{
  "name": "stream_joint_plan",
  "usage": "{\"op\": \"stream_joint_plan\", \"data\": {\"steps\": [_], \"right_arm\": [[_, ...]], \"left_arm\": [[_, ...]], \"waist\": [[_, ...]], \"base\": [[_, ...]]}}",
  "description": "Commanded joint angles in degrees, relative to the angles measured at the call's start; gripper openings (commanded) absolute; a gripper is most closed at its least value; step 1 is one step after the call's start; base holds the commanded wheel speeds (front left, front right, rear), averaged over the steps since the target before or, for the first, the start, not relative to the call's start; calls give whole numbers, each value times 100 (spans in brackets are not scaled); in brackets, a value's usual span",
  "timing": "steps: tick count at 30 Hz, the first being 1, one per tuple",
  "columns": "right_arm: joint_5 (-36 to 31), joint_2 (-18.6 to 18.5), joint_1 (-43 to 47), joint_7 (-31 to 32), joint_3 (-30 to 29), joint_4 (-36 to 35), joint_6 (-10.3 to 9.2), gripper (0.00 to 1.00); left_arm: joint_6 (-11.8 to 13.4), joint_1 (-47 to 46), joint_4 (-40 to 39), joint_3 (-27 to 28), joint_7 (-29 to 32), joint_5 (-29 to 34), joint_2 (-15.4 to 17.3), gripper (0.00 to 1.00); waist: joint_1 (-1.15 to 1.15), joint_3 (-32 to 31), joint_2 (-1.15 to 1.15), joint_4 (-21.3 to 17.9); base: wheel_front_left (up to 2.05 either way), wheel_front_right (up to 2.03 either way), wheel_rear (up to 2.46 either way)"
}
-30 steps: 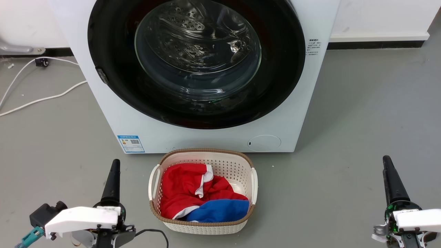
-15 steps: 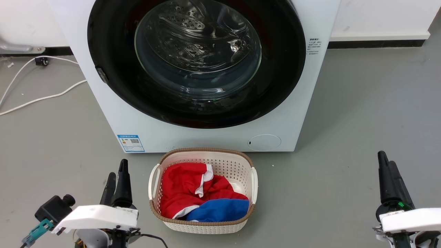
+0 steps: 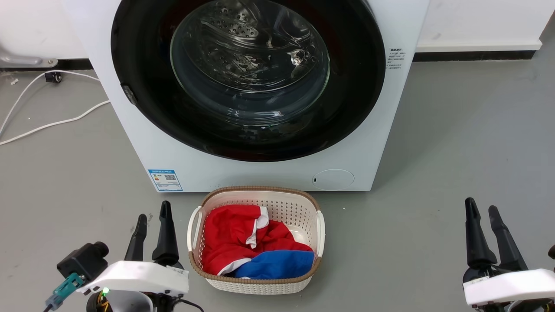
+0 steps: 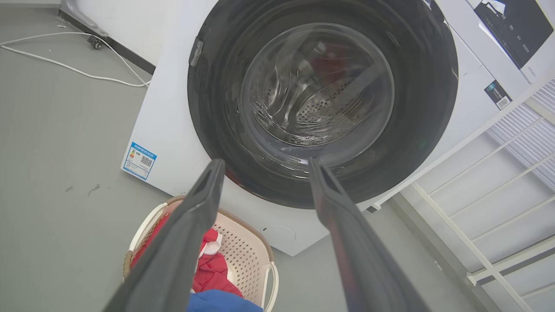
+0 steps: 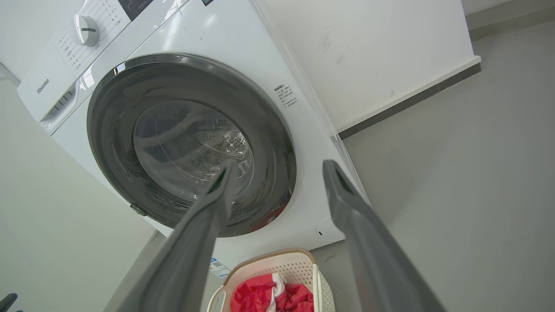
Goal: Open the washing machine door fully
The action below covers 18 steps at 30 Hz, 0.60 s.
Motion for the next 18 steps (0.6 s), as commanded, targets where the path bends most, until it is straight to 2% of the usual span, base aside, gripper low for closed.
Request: {"op": "stream_joint_plan", "data": {"steps": [1,18], "right_arm": [[-296,-11,19,-74,5,-115,11,100],[-1404,-7,249,-328,33,-357,12,100]], "left_arm": [[27,-4,-122,-66,-75,264,53,100],[67,128,-214,-293,-335,1271,98,100]], "waist": [[0,-3,0,2],[0,-20,0,19]], "base": [[0,0,0],[0,0,0]]}}
